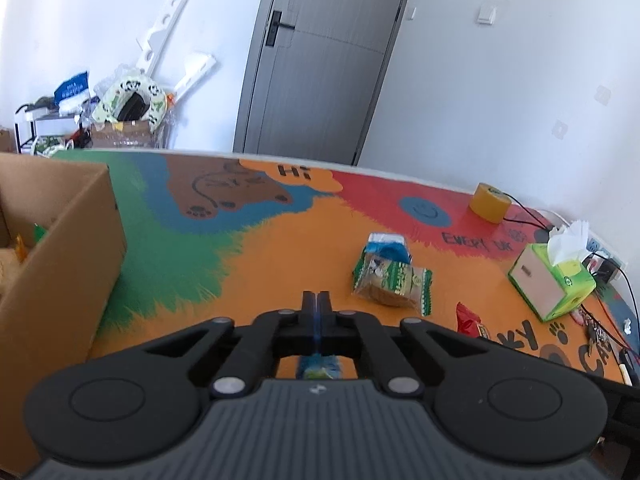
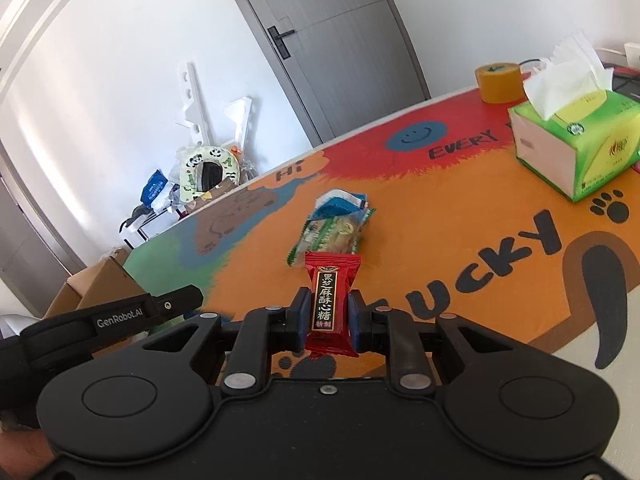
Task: Organize snacks
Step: 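Close left gripper on blue-green snack packet and lift it, then carry snack packet with left gripper while right gripper carries candy bar to box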
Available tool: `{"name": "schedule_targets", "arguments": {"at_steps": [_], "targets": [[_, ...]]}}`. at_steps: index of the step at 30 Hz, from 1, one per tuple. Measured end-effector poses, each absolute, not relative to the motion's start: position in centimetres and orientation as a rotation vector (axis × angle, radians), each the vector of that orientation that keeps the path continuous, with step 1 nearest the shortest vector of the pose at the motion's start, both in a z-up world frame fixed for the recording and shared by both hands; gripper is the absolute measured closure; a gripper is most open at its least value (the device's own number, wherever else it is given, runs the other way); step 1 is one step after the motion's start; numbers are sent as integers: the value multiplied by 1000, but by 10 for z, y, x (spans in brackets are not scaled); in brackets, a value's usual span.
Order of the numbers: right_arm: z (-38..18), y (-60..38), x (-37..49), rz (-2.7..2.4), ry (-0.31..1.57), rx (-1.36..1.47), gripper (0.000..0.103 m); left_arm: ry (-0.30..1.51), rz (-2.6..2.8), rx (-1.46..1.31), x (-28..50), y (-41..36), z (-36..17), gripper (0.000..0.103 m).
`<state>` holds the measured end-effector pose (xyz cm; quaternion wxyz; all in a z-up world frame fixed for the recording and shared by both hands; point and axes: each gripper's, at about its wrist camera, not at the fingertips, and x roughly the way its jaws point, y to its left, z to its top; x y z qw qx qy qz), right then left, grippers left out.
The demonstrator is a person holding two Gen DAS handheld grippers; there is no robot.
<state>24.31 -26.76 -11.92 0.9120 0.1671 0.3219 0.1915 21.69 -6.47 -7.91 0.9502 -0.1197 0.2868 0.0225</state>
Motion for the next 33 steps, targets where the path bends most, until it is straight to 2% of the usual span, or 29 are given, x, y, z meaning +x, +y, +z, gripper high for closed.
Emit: {"name": "schedule_targets", "arguments": {"at_steps": [3,6,9,11,13,23,25,27,28,33], "targets": [[-117,-266,240,403,654,340,82,612,65,-242,217,-64,-80,103],[-120,-268,239,402,659,345,82,627,87,-243,216,-62,-84,99],[-123,-268,238,396,669,349,82,666,94,-246,220,-60,-90,78],[-125,-268,238,394,674,348,82,665,102,-247,220,-60,-94,56],[-127,-268,239,392,679,347,82,656,99,-231,221,-63,-98,50],[-138,-267,251,372,714,347,82,693,118,-198,244,-72,-119,51],[-141,-267,253,366,725,349,82,704,121,-190,245,-71,-122,55],[-144,-265,255,367,733,352,82,695,120,-176,243,-70,-123,65],[-145,-264,255,369,735,350,82,692,117,-173,242,-70,-123,75],[-142,-258,252,388,730,345,82,678,108,-187,237,-65,-119,82]]}}
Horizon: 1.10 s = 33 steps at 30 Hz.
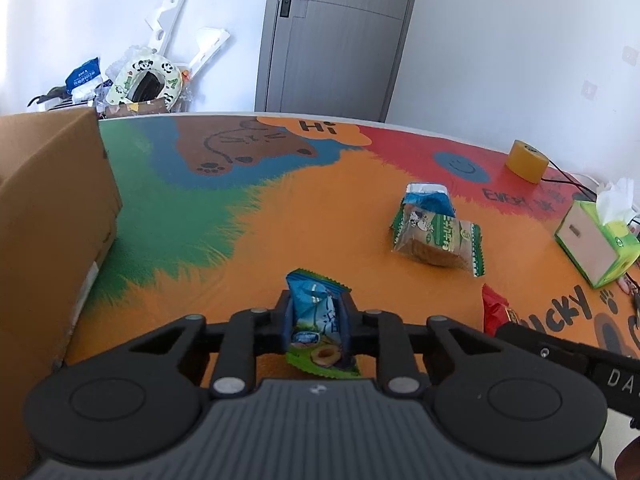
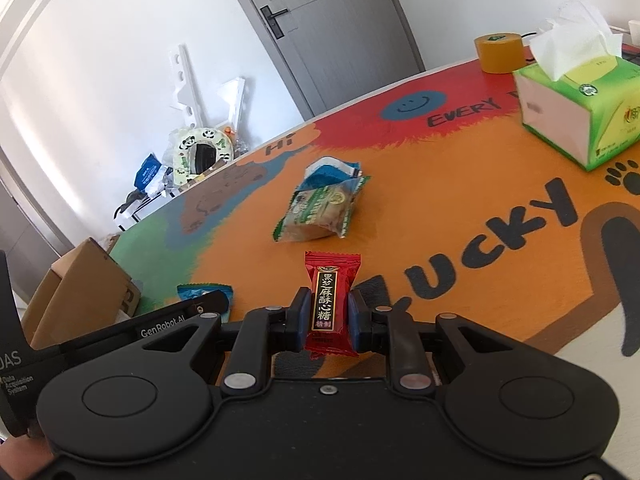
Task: Organize snacks
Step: 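Carry snack packet with left gripper while right gripper carries candy bar to box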
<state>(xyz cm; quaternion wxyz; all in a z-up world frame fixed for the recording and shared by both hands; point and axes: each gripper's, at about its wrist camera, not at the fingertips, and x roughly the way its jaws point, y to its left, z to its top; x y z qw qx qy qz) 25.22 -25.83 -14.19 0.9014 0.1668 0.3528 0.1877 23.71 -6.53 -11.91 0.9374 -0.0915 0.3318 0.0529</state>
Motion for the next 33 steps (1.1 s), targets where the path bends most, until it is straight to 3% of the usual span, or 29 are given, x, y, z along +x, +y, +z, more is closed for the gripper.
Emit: {"name": "schedule_targets", "arguments": {"at_steps": [33], "targets": [[-67,-184,229,582,575,295,82,459,187,-201,174,-2,-23,82]]}}
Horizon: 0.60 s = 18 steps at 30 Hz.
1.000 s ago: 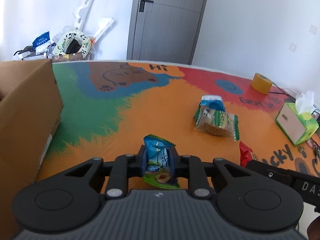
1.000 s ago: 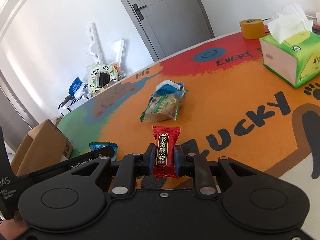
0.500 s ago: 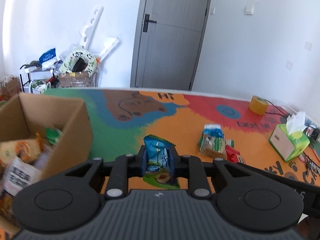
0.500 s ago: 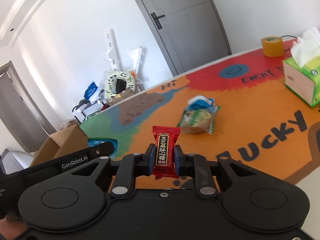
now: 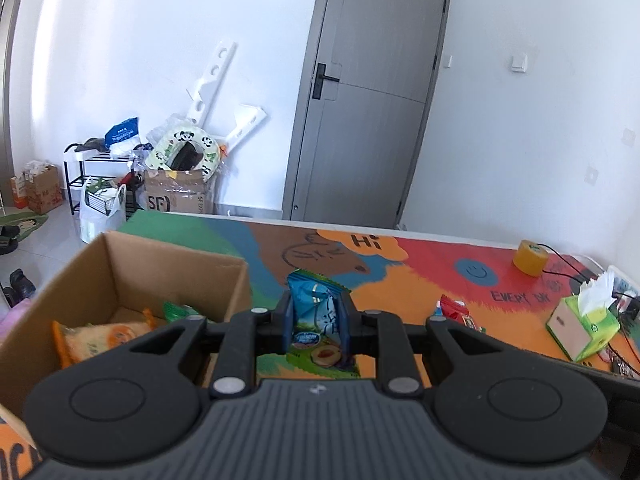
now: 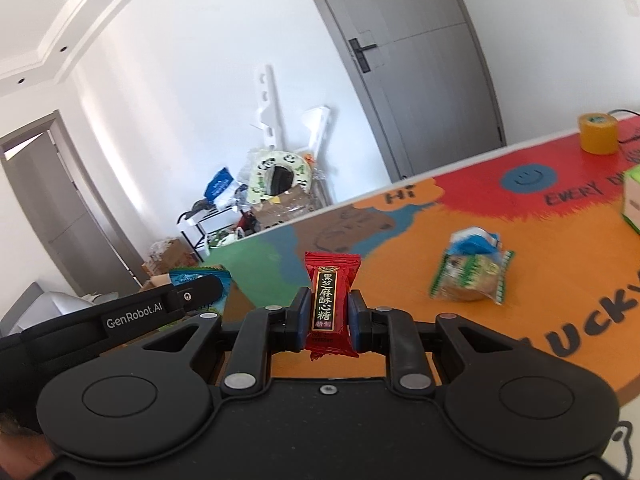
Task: Organize snacks
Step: 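Carry snack packet with left gripper while right gripper carries candy bar to box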
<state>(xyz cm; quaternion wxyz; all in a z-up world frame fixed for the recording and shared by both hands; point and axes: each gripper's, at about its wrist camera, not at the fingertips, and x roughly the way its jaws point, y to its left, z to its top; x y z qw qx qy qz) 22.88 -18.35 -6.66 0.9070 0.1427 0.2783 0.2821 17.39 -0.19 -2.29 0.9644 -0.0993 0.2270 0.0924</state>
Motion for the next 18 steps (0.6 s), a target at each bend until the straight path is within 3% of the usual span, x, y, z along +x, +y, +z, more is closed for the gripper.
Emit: {"name": "schedule_targets", "arguments": {"at_steps": [18], "targets": [[-58,-129,227,664,571,253,82,436,301,-264,153,69,-16,82]]}}
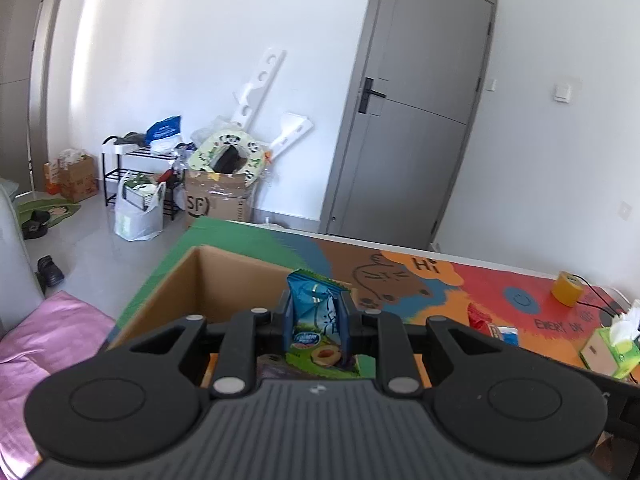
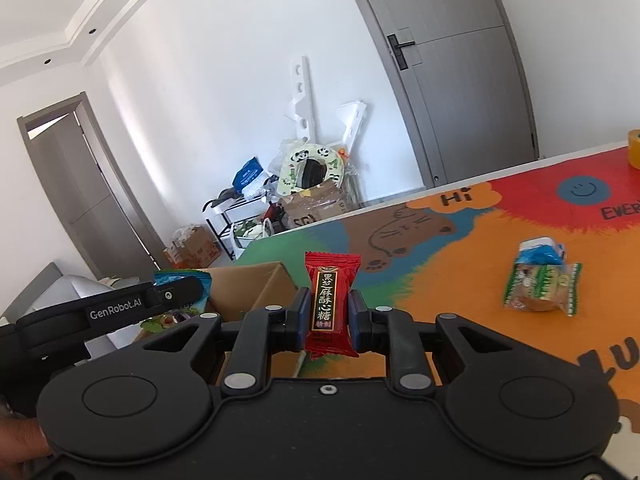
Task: Organize snacks
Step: 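Carry snack packet with left gripper while right gripper carries candy bar to box, then open both grippers to drop snack packet and candy bar into box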
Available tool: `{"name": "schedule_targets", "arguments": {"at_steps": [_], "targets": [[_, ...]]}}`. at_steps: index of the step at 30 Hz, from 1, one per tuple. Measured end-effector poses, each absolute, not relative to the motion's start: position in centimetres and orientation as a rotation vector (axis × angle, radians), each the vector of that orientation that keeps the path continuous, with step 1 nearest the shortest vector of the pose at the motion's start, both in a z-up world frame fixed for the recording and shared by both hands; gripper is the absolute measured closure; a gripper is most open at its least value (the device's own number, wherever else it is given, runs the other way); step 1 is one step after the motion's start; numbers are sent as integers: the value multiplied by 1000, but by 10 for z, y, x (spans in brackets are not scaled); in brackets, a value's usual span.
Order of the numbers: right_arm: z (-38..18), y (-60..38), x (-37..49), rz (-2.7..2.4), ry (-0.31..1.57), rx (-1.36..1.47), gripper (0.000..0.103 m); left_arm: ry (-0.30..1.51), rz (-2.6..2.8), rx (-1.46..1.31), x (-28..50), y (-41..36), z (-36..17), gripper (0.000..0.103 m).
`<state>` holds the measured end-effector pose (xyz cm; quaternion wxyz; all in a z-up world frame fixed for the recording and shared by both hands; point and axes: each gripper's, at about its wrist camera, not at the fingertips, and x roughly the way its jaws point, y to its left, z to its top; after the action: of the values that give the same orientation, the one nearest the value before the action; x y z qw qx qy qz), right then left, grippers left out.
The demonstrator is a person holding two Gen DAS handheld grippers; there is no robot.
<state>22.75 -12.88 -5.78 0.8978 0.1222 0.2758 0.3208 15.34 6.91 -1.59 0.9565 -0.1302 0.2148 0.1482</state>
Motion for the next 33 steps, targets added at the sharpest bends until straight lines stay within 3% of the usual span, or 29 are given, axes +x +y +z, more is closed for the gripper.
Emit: {"name": "schedule_targets", "arguments": {"at_steps": [33], "targets": [[-42,-41,234,738,584,165,82,464,366,-371,165,146,-31,78]]}}
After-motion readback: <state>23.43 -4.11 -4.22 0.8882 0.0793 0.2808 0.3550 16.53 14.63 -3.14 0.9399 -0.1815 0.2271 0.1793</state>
